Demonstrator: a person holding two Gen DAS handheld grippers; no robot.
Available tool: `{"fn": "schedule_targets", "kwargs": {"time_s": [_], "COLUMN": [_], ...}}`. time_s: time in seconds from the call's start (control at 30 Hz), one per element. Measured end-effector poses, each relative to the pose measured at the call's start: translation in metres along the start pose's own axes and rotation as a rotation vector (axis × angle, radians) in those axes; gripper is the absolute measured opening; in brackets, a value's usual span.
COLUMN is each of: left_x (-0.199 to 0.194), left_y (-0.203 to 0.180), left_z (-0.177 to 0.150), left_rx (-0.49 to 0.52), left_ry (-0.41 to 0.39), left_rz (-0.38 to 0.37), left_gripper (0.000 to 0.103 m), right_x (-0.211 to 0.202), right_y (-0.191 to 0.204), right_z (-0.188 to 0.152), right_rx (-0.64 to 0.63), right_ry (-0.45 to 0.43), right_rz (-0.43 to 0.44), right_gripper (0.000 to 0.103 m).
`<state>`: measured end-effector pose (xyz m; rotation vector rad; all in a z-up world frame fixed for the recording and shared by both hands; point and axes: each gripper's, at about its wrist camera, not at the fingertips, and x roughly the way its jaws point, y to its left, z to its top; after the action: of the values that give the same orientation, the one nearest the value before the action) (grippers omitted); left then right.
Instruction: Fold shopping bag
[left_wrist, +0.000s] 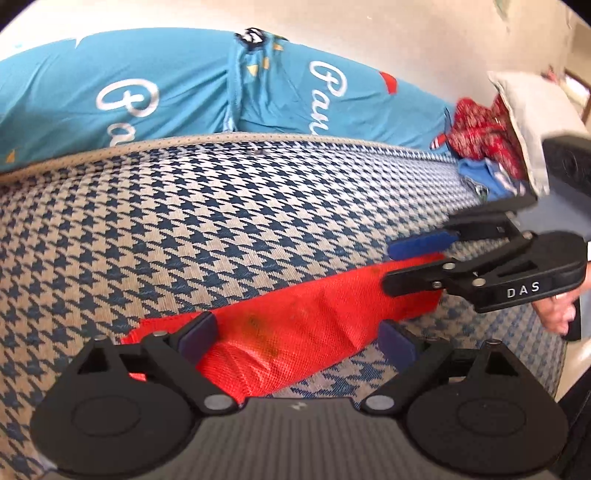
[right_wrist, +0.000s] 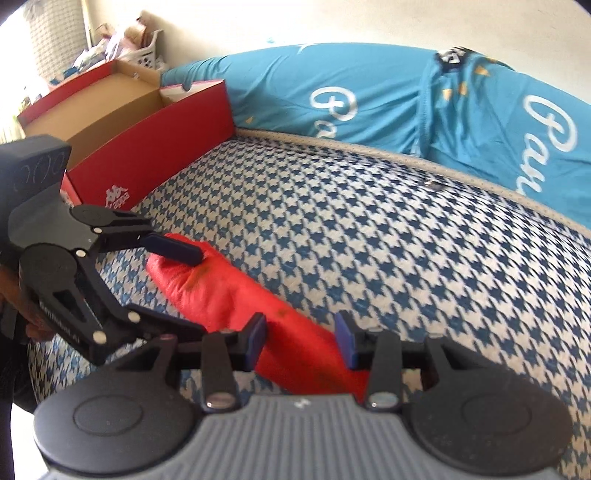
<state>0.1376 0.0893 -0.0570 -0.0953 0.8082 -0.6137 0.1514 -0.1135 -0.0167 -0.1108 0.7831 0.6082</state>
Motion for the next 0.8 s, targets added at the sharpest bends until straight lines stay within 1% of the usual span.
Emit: {"fn": "schedule_targets", "kwargs": {"time_s": [0.17, 0.3, 0.37, 0.4, 0.57, 0.67, 0.77, 0.8], "left_x": [0.005, 0.008, 0.011, 0.014, 0.026, 0.027, 0.026, 0.026], "left_y": [-0.011, -0.018, -0.021, -0.024, -0.038, -0.038, -0.034, -0.034], "left_z": [0.003, 0.003, 0.003, 0.004, 0.005, 0.006, 0.007, 0.007], "left_rx": [-0.023, -0.078, -0.096, -0.085, -0.04, -0.069, -0.11, -0.105], "left_ry": [0.013, -0.004, -0.011, -0.004, 0.011, -0.008, -0.024, -0.019], "left_rz": [0.073, 0.13, 0.139, 0.151, 0.24, 0.253, 0.24, 0.239], "left_gripper": [0.092, 0.094, 0.098, 0.1, 0.101, 0.101, 0.101, 0.101], "right_x": [-0.009, -0.011, -0.011, -0.011, -0.009, -0.009, -0.008, -0.008], "right_y": [-0.018, -0.028, -0.026, -0.025, -0.019, -0.015, -0.011, -0.011], "right_z": [-0.009, -0.014, -0.016, -0.017, -0.021, -0.024, -0.027, -0.028], "right_rx": [0.092, 0.157, 0.143, 0.134, 0.089, 0.062, 0.034, 0.036], "right_ry": [-0.021, -0.021, -0.022, -0.022, -0.024, -0.025, -0.026, -0.028], "right_rz": [0.017, 0.021, 0.011, 0.005, -0.026, -0.044, -0.062, -0.064], "right_gripper": [0.028, 0.026, 0.026, 0.026, 0.026, 0.026, 0.026, 0.026]}}
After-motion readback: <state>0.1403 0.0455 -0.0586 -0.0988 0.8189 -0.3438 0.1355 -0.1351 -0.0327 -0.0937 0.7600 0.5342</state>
